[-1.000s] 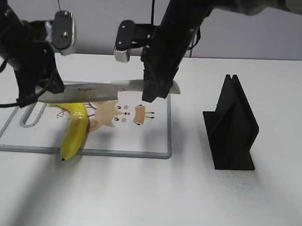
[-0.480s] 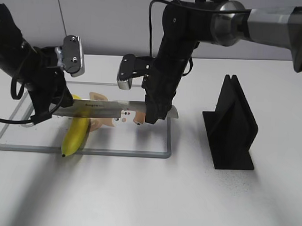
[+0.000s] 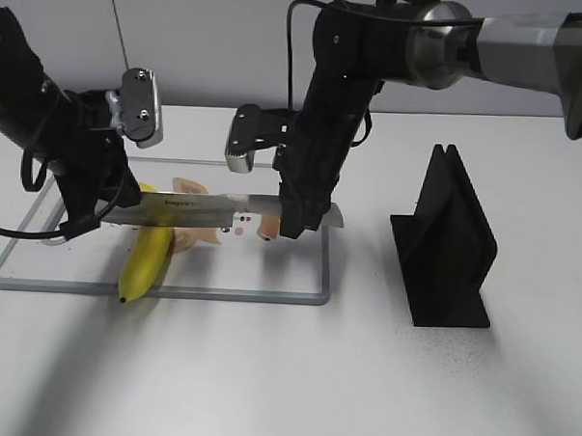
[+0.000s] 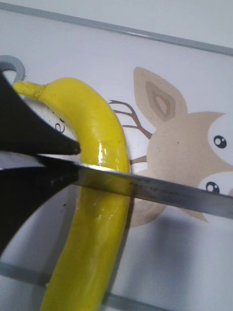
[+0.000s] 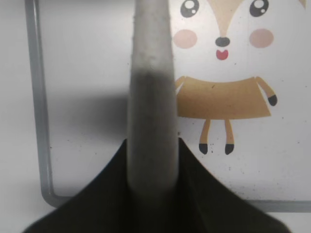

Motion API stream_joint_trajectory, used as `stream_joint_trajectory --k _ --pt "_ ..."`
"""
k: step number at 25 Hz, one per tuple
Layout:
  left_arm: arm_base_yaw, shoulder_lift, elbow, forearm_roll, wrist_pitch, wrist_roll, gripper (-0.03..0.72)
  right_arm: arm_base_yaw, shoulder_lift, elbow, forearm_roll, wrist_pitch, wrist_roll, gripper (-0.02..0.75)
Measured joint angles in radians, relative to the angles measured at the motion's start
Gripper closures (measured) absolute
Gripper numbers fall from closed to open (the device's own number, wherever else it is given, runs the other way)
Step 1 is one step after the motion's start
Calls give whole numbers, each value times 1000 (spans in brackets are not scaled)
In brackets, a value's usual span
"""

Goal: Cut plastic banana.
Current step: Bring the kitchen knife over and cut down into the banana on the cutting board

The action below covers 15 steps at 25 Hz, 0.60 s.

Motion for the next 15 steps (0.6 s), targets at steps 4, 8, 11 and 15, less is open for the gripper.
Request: stream_joint_trajectory --k 4,8,11,15 --pt "1 0 -1 -10 8 0 650 0 0 0 0 0 -1 558" --pt "3 1 -1 -16 10 2 650 0 0 0 4 0 -1 558" --pt "4 1 -1 -20 13 2 650 -1 0 0 4 0 -1 558" --pt "5 1 -1 -27 15 4 650 -1 0 0 4 0 -2 558"
